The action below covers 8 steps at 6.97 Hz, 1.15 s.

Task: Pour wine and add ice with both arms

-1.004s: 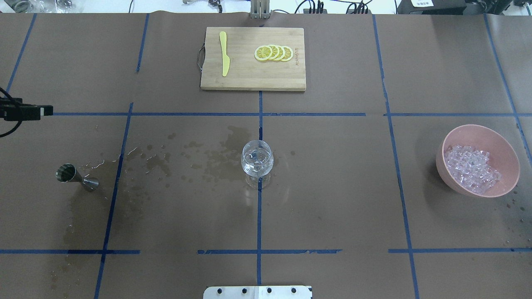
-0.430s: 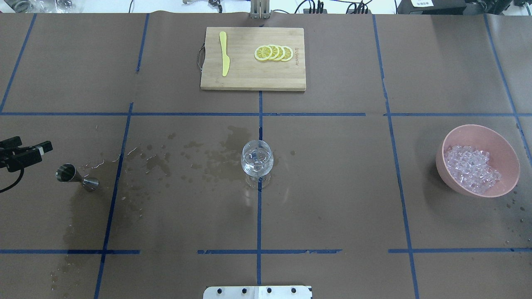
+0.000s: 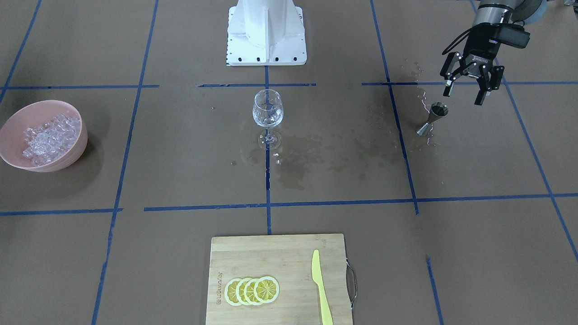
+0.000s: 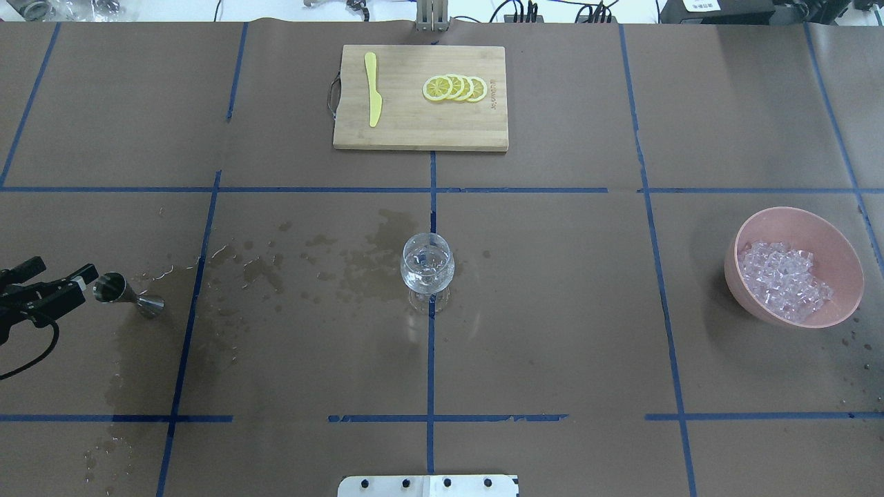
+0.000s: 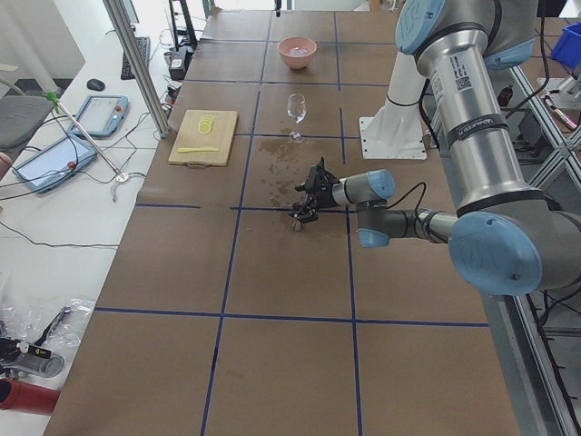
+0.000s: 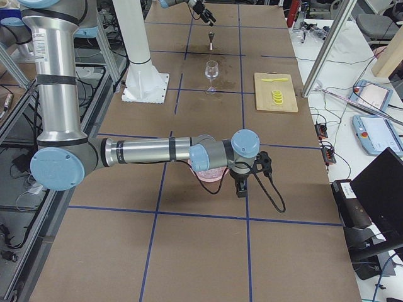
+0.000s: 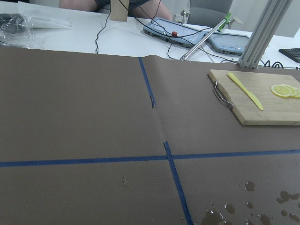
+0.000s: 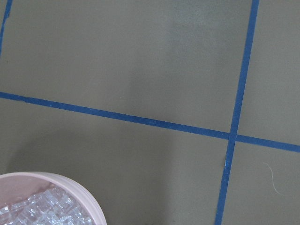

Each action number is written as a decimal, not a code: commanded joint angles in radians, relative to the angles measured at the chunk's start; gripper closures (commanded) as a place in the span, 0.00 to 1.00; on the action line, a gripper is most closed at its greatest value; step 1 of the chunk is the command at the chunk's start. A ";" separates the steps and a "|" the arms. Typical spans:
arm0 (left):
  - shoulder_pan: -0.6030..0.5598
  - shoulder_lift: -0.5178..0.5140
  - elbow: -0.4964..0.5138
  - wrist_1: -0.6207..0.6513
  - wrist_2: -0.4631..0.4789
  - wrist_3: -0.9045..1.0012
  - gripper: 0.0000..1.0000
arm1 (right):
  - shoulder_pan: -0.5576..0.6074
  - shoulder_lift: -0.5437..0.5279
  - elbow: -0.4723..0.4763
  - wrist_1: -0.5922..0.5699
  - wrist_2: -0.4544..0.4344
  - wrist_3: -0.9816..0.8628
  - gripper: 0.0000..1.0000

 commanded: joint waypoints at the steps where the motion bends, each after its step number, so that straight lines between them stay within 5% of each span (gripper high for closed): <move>1: 0.130 -0.005 0.049 0.005 0.202 -0.008 0.01 | 0.000 0.000 0.002 0.000 0.003 0.000 0.00; 8: 0.250 -0.140 0.229 0.004 0.401 -0.007 0.01 | 0.002 0.000 -0.001 0.000 0.001 -0.002 0.00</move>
